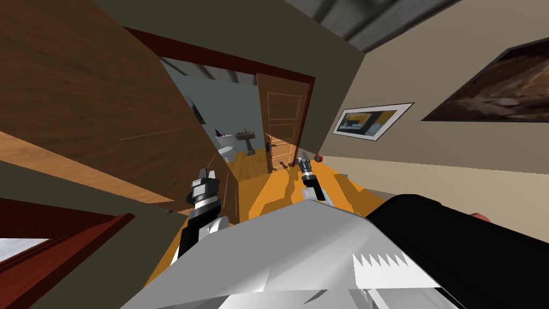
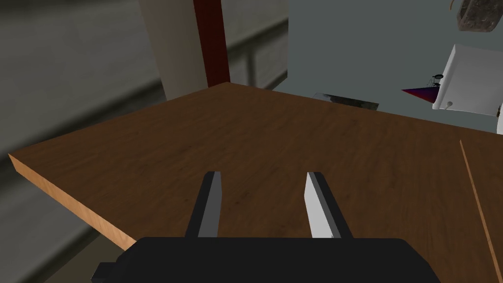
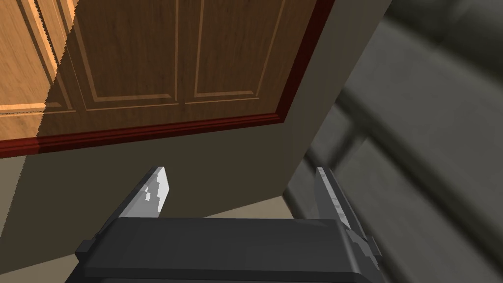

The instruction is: Pull the door open

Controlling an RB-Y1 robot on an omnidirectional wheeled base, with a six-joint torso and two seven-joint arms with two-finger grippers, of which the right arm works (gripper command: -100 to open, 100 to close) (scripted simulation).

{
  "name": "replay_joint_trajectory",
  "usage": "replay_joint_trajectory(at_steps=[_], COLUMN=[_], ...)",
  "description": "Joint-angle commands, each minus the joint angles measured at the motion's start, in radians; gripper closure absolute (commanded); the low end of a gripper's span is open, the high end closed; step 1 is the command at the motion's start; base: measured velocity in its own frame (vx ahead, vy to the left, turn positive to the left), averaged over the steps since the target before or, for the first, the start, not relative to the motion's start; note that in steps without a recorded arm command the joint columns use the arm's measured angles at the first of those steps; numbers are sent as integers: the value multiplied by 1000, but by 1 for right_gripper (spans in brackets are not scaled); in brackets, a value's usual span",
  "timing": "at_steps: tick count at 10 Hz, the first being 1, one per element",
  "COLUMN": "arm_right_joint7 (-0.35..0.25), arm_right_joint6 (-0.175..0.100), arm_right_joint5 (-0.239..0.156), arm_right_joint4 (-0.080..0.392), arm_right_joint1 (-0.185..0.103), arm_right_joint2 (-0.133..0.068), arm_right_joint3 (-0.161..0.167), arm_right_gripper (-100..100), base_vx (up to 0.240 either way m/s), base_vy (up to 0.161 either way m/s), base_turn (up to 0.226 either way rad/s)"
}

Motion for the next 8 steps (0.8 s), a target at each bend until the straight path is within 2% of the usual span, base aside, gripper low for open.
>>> replay_joint_trajectory(at_steps=[1,7,8], arm_right_joint7=[-18,-63,-79], arm_right_joint6=[1,10,13], arm_right_joint5=[14,46,57], arm_right_joint4=[40,134,167], arm_right_joint1=[-18,-63,-78], arm_right_joint2=[-11,-34,-41], arm_right_joint3=[-10,-39,-49], arm_right_gripper=[-100,-100,-100], base_vx=[147,99,134], base_vy=[-17,-5,4], base_turn=[83,85,139])
